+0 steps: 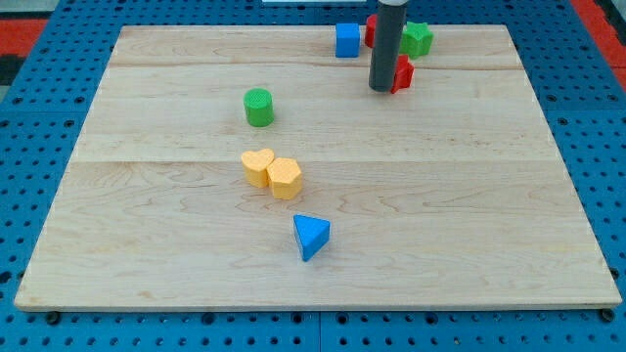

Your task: Move the green circle to the bottom of the blue cube

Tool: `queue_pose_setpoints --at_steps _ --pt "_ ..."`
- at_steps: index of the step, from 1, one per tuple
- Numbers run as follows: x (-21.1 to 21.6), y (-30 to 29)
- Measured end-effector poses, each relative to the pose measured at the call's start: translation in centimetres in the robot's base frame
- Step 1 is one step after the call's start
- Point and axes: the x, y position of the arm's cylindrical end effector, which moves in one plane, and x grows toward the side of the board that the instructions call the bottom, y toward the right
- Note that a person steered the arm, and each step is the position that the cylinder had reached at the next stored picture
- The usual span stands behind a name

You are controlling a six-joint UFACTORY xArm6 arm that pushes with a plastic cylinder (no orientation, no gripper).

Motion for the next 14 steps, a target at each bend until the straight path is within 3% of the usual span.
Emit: queue_pose_setpoints --at_steps 1,2,5,6,7,8,9,10,12,14 --pt "-1.5 1.3" --pt "0.7 1.6" --pt "8.4 -18.5" --pt "4.2 -20.2" --pt "3.6 -18.1" --pt "1.5 -21.8" --pt "0.9 -21.0" --pt "0.7 -15.2" --pt "-1.8 -14.5" --pt "-3.0 -8.7"
